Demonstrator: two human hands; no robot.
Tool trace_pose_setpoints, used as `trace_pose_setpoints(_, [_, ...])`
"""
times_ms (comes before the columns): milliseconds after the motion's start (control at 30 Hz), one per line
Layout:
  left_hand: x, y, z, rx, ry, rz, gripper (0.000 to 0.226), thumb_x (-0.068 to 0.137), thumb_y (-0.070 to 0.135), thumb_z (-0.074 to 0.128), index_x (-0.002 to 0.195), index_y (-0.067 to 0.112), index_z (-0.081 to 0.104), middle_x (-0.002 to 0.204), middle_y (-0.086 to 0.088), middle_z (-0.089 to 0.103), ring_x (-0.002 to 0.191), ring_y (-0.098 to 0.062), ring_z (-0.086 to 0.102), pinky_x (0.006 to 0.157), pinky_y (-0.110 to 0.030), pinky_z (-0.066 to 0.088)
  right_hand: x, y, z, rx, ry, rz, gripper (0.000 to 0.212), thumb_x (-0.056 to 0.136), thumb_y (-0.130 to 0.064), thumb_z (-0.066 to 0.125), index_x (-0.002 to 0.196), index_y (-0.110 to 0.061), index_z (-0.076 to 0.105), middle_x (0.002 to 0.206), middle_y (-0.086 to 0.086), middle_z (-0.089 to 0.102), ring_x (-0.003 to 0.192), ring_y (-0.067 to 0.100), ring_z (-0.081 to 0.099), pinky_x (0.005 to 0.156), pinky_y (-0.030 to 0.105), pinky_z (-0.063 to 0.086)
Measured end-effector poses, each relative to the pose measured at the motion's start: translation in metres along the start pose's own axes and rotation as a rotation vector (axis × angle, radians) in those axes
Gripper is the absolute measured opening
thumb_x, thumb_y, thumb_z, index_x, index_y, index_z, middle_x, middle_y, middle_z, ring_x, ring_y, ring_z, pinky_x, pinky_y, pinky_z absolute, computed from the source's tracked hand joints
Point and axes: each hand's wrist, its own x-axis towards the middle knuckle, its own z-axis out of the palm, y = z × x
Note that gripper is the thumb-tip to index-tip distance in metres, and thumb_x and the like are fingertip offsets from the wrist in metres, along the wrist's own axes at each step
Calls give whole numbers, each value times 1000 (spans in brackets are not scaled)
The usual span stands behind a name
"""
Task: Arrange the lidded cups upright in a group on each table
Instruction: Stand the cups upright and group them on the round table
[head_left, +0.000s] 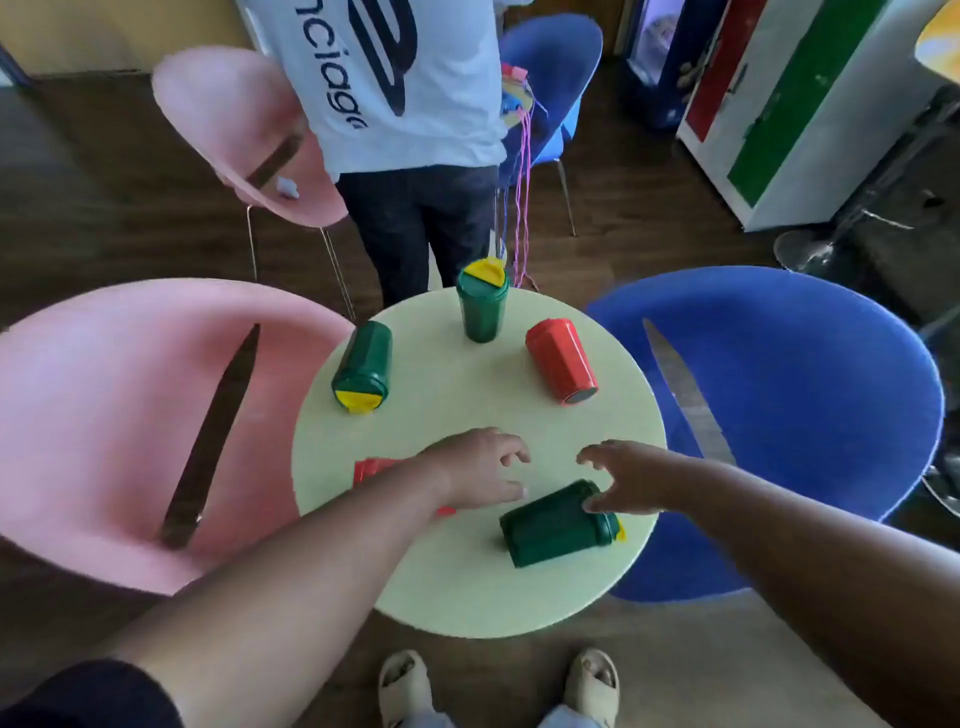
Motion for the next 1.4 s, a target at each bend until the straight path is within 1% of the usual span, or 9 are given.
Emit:
trace_pose_setpoints(167, [21,12,44,-51,-106,-22,60,82,52,68,135,35,47,133,8,52,118,-13,54,96,-31,46,11,24,28,53,-151,12,114,69,-55,83,158,-25,18,158,0,36,142,24,38,116,41,35])
trace_pose_setpoints(300, [34,14,66,-80,-128,-15,80,73,53,76,143,32,42,137,7,50,118,-14,54,98,-32,46,21,34,44,78,-158,-24,125,66,-47,89,159,-24,9,158,1,37,141,25,39,114,41,36])
trace_pose_setpoints(400, [42,15,79,-87,-137,-33,90,67,57,78,145,33,38,139,9,49,121,-14,52,98,-33,46,28,37,52,145,-126,-39,116,66,-40,90,156,-27,18,146,0,49,127,24,50,104,38,43])
trace_pose_setpoints(533, [48,15,83,-85,-120,-21,86,67,54,79,141,33,41,135,11,52,117,-14,54,95,-32,47,32,39,54,227,-96,-66,97,65,-35,88,144,-29,32,123,-5,57,107,21,57,93,40,52])
trace_pose_setpoints(667, [49,14,74,-173,-52,-12,80,65,48,80,136,37,43,128,16,56,113,-10,56,95,-33,50,28,37,42,272,-3,-95,101,65,-35,85,147,-28,29,135,-7,47,114,19,54,95,37,51])
trace_pose_setpoints(800, [47,9,52,-229,85,6,81,64,44,82,133,38,41,122,18,59,111,-5,57,92,-28,50,25,22,15,277,158,-191,97,67,-33,83,147,-32,30,127,-12,36,108,14,49,86,25,47])
trace_pose_setpoints(1033, [37,-3,24,-271,223,4,84,61,52,82,133,38,42,125,25,57,110,-1,58,92,-32,52,30,-11,-9,41,314,-277,94,70,-35,81,149,-34,31,135,-3,33,112,15,41,80,27,45])
trace_pose_setpoints(1133, [30,-9,20,-271,242,6,87,63,49,83,138,36,40,128,21,58,110,-4,58,92,-30,52,31,-20,-9,20,309,-268,97,71,-41,83,151,-29,30,138,-3,32,116,19,46,84,30,49])
trace_pose_setpoints(1400, [17,-14,19,-236,272,-18,87,70,44,83,144,34,38,134,14,55,112,-7,58,93,-26,49,30,-28,-9,36,260,-254,104,73,-48,82,155,-26,23,147,-3,30,134,20,36,101,37,48])
